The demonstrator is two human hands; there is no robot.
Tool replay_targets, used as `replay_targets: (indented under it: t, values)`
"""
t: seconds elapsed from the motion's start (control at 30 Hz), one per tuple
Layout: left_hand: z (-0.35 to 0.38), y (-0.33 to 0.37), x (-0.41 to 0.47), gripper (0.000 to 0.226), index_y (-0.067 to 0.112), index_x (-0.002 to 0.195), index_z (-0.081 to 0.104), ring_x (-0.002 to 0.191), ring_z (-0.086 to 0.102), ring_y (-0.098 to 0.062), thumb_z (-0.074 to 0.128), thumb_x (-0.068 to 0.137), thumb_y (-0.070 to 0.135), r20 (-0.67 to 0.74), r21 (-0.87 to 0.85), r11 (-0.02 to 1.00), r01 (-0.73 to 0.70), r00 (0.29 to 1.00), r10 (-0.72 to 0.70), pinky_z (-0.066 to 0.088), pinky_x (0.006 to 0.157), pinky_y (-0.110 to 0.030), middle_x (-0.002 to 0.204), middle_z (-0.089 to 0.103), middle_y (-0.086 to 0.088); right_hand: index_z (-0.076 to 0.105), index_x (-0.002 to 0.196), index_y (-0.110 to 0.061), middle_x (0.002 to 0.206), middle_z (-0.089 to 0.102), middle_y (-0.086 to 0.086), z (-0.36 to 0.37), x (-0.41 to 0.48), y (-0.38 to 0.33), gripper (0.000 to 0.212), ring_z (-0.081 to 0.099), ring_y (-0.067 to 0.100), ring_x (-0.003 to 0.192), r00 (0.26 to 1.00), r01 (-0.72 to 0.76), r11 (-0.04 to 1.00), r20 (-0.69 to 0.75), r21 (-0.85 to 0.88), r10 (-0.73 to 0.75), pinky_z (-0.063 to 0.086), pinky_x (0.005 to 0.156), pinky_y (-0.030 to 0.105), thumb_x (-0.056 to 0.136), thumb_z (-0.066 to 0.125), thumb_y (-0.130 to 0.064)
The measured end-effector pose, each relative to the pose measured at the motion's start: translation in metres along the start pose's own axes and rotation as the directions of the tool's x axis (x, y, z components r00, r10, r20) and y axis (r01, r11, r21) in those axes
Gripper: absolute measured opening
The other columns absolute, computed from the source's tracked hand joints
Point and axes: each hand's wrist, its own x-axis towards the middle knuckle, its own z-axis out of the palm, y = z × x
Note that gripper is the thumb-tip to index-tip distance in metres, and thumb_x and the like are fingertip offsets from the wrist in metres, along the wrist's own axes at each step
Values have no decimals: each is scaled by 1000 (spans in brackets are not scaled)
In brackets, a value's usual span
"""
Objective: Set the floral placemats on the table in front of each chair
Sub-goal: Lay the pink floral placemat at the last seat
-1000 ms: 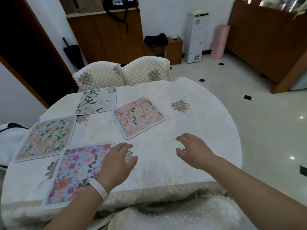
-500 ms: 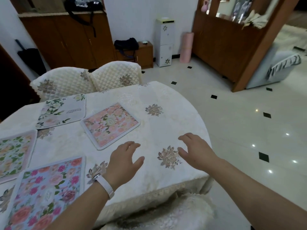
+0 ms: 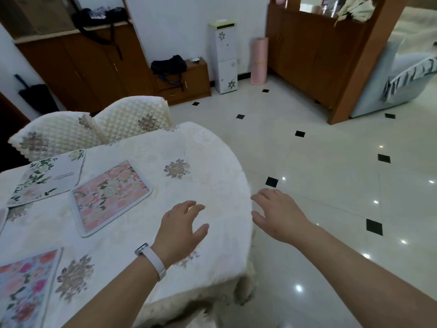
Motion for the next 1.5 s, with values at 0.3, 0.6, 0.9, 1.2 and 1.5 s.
replay_targets:
  t: [0.3, 0.6, 0.9, 1.2, 1.5]
  values:
    - [41, 124, 68, 48, 28, 134, 52, 133, 41, -21, 50, 92, 50, 8, -15, 1000, -26, 1000, 26, 33, 107, -42, 143, 49, 0, 50, 138, -22, 140, 50, 0, -39, -17, 129, 48, 45, 24, 126, 999, -31, 999, -8, 15, 31, 37, 103, 38, 94, 44, -42]
    - [58, 181, 127, 64, 31, 141, 43, 141, 30, -20, 27, 88, 62, 36, 81, 988, -135, 991, 132, 20, 115, -43, 153, 39, 2, 48, 140, -23, 147, 46, 1, -64, -8, 193, 51, 40, 23, 133, 998, -52, 998, -34, -22, 51, 33, 106, 38, 94, 45, -46]
    - [79, 195, 212, 65, 31, 140, 44, 141, 30, -21, 25, 87, 63, 29, 63, 988, -139, 990, 138, 19, 115, -43, 152, 40, 1, 50, 140, -24, 146, 46, -1, -72, 56, 247, 51, 38, 22, 135, 999, -3, 997, -32, -75, 0, 29, 108, 37, 94, 48, -46]
    - [77, 181, 329, 65, 30, 140, 45, 142, 29, -21, 26, 87, 62, -3, -16, 991, -131, 991, 131, 21, 115, -43, 152, 40, 2, 45, 144, -27, 155, 37, 2, -98, 175, 293, 51, 27, 27, 145, 996, 86, 984, 34, -153, -82, 23, 114, 42, 97, 44, -47]
    - [65, 165, 406, 57, 29, 141, 43, 142, 28, -20, 36, 92, 57, -8, -13, 999, -43, 999, 43, 21, 115, -42, 153, 38, 1, 45, 145, -28, 156, 36, 1, -127, 282, 319, 53, 26, 26, 146, 983, 182, 967, 30, -180, -180, 22, 116, 42, 96, 44, -49]
